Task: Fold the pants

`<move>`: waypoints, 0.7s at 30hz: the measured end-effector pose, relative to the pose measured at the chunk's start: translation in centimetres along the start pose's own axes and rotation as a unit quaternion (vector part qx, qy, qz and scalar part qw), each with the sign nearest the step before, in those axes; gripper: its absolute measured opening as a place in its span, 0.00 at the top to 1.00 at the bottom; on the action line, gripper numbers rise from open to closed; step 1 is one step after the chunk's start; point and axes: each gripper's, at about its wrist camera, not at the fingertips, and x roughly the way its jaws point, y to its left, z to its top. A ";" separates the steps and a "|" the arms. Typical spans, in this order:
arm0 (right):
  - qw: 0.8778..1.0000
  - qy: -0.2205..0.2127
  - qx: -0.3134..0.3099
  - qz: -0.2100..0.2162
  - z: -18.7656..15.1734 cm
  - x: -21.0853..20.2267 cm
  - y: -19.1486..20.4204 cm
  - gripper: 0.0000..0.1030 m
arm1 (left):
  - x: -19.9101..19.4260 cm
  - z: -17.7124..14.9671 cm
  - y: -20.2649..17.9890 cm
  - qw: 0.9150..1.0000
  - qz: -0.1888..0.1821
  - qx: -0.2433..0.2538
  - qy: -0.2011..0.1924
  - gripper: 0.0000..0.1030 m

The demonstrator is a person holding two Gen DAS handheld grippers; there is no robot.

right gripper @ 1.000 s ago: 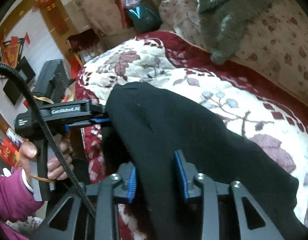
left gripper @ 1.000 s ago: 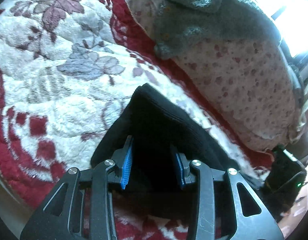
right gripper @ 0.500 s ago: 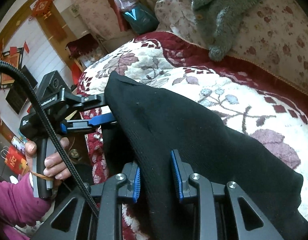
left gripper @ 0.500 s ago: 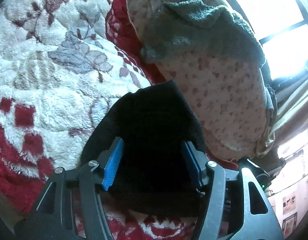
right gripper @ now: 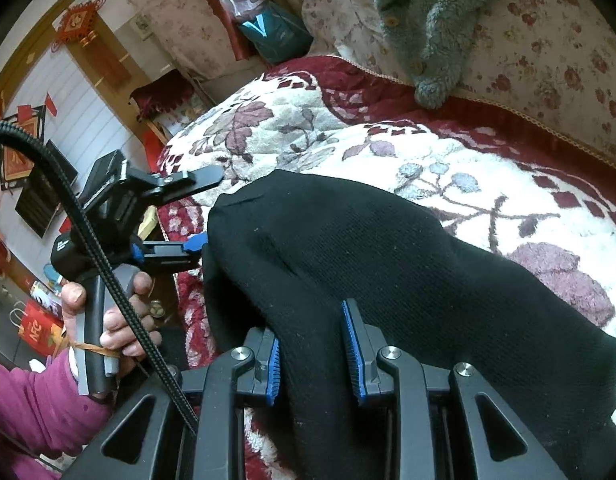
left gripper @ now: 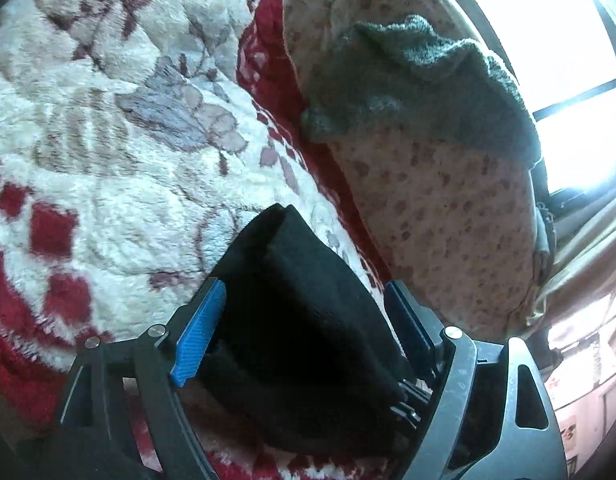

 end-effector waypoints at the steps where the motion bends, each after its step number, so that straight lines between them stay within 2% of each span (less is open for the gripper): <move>1: 1.000 0.000 -0.001 0.000 0.0 0.0 0.0 0.75 | 0.3 0.1 -0.2 1.000 0.003 0.002 -0.001 0.21; 2: 1.000 -0.001 -0.002 -0.001 0.0 0.0 0.1 0.75 | 0.4 0.1 -0.7 1.000 0.006 0.006 -0.002 0.22; 3: 1.000 -0.001 -0.002 0.000 0.0 0.0 0.2 0.79 | 0.5 0.2 -1.0 1.000 0.005 0.012 -0.002 0.28; 5: 1.000 -0.002 -0.002 0.010 -0.1 -0.2 0.4 0.85 | 0.6 0.1 -2.3 0.998 0.031 0.053 0.003 0.84; 6: 1.000 -0.001 -0.002 0.020 -0.1 -0.4 0.7 0.85 | 0.6 -0.1 -2.8 0.997 0.043 0.069 0.008 0.86; 9: 0.999 0.002 -0.025 0.033 -0.3 -0.9 2.4 0.86 | -1.2 -0.9 -3.8 0.995 0.043 0.095 -0.004 0.88; 13: 0.998 0.008 -0.043 0.052 -0.9 -1.2 4.2 0.87 | -3.3 -1.6 -3.5 0.993 0.054 0.108 -0.014 0.89; 17: 0.998 0.016 -0.056 0.032 -2.0 0.2 4.5 0.87 | -1.6 -2.9 -1.5 0.988 0.116 0.102 -0.002 0.89; 20: 0.998 0.050 -0.017 0.031 -2.8 1.5 3.4 0.83 | -1.2 -3.4 -0.8 0.986 0.135 0.094 0.004 0.85; 21: 0.998 0.047 -0.003 0.045 -2.8 0.7 3.1 0.78 | -1.6 -3.5 -0.9 0.986 0.134 0.096 -0.002 0.83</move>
